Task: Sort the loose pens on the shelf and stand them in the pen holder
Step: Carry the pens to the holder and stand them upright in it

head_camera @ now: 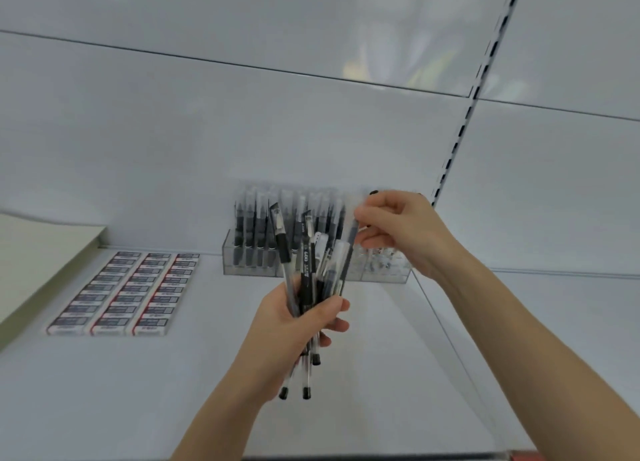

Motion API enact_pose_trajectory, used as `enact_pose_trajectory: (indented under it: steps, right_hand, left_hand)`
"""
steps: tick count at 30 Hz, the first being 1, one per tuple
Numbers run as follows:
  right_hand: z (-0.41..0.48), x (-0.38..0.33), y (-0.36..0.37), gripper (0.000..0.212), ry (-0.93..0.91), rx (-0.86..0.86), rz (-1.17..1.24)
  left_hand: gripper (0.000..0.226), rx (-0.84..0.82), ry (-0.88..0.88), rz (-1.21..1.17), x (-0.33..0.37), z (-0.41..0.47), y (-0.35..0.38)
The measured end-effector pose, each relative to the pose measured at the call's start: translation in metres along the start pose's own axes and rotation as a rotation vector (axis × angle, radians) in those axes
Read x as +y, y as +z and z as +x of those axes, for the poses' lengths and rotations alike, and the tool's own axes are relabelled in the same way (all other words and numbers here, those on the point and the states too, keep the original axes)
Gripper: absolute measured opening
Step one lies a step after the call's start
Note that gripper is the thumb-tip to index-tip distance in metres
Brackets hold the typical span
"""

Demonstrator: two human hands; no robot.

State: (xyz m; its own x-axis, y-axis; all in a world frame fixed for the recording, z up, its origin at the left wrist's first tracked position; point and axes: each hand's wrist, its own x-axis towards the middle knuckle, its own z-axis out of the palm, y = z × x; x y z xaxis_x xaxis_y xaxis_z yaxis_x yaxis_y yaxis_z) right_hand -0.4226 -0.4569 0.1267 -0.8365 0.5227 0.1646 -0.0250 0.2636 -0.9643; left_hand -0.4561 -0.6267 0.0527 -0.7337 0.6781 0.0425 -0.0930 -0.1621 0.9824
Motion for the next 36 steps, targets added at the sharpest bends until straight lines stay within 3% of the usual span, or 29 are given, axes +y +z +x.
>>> enact_pose_trajectory:
  steps: [3, 7, 10, 15, 20, 25, 28, 30, 33, 36]
  right_hand:
    - [0.015, -0.004, -0.015, 0.007, -0.123, 0.226, -0.003]
    - [0.034, 0.007, -0.025, 0.007, -0.281, 0.423, -0.261]
    - [0.045, 0.018, -0.016, 0.006, -0.307, 0.376, -0.358]
    - [0.061, 0.03, -0.007, 0.02, -0.314, 0.325, -0.534]
    - [0.072, 0.052, 0.002, 0.016, -0.195, 0.233, -0.676]
    - [0.066, 0.052, 0.003, 0.023, -0.126, 0.201, -0.662]
    - [0.035, 0.035, -0.001, 0.019, -0.161, 0.228, -0.341]
    - [0.009, 0.023, 0.002, 0.019, -0.129, 0.098, -0.171]
    - [-0.012, 0.021, 0.01, 0.011, -0.082, -0.074, -0.163]
    - [-0.008, 0.015, -0.002, 0.003, -0.122, 0.02, -0.061]
  left_hand:
    - [0.007, 0.137, -0.031, -0.059, -0.001, 0.002, -0.009]
    - [0.012, 0.226, -0.057, -0.079, 0.0, 0.007, -0.016]
    - [0.002, 0.239, -0.064, -0.111, 0.0, 0.009, -0.017]
    - [0.006, 0.245, -0.017, -0.131, -0.003, 0.011, -0.017]
    - [0.008, 0.21, 0.005, -0.163, -0.004, 0.011, -0.017]
    - [0.008, 0.201, 0.011, -0.164, -0.005, 0.01, -0.016]
    - [0.008, 0.189, 0.015, -0.172, -0.004, 0.012, -0.013]
    - [0.008, 0.172, 0.016, -0.167, -0.004, 0.014, -0.008]
    - [0.009, 0.132, 0.014, -0.157, -0.005, 0.017, 0.001]
    - [0.013, 0.121, 0.01, -0.155, -0.007, 0.019, 0.003]
